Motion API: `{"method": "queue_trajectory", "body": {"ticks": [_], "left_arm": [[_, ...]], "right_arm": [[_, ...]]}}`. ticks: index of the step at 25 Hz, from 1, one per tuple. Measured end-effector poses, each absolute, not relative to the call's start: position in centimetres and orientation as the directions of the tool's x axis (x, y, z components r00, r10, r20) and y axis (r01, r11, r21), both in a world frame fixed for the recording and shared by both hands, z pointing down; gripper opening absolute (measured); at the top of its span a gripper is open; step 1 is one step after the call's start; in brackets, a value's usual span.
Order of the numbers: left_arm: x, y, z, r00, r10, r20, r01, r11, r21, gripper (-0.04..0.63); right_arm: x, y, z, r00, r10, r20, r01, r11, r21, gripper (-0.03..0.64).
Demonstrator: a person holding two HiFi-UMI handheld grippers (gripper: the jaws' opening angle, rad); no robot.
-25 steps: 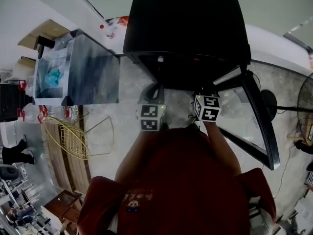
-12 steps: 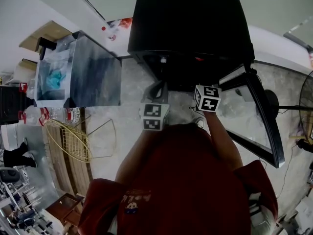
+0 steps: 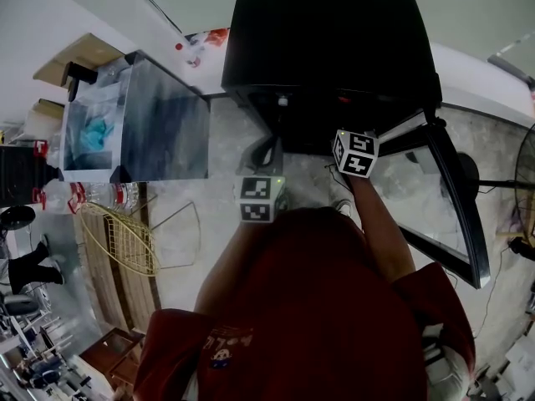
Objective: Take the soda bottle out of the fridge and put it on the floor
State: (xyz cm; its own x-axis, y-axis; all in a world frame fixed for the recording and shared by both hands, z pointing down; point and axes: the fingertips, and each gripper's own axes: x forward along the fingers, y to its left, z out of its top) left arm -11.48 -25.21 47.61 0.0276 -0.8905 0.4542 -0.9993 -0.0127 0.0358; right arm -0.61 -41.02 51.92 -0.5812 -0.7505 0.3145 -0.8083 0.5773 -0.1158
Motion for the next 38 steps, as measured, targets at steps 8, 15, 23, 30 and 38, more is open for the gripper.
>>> {"method": "queue_trajectory", "body": {"ticks": [8, 15, 23, 30, 38], "left_arm": [[-11.4, -25.1, 47.8, 0.028, -0.884, 0.466, -1.000, -0.025, 0.012, 0.000], [-10.9, -24.4, 48.2, 0.033, -0.872, 0.488, -0.999, -0.041, -0.004, 0.000], [-10.8, -24.4, 48.0, 0.024, -0.870, 0.493, -0.999, -0.034, -0.012, 0.000], [-10.7, -24.6, 48.3, 0.024, -0.866, 0.499, -0.999, -0.037, -0.016, 0.000], [-10.5, -24.6, 48.4, 0.030, -0.867, 0.497, -0.999, -0.042, -0.012, 0.000]], "right_arm": [[-1.5, -44.0, 53.4, -0.566, -0.758, 0.324, -0.816, 0.571, -0.091, 0.242], [-2.2, -46.1, 54.2, -0.557, -0.756, 0.344, -0.814, 0.578, -0.049, 0.241], [-1.9, -47.4, 54.7, -0.539, -0.765, 0.354, -0.825, 0.563, -0.040, 0.237], [-1.6, -48.0, 54.9, -0.519, -0.774, 0.361, -0.836, 0.547, -0.029, 0.155], [-1.6, -48.0, 55.1, -0.516, -0.770, 0.375, -0.836, 0.549, -0.024, 0.147]]}}
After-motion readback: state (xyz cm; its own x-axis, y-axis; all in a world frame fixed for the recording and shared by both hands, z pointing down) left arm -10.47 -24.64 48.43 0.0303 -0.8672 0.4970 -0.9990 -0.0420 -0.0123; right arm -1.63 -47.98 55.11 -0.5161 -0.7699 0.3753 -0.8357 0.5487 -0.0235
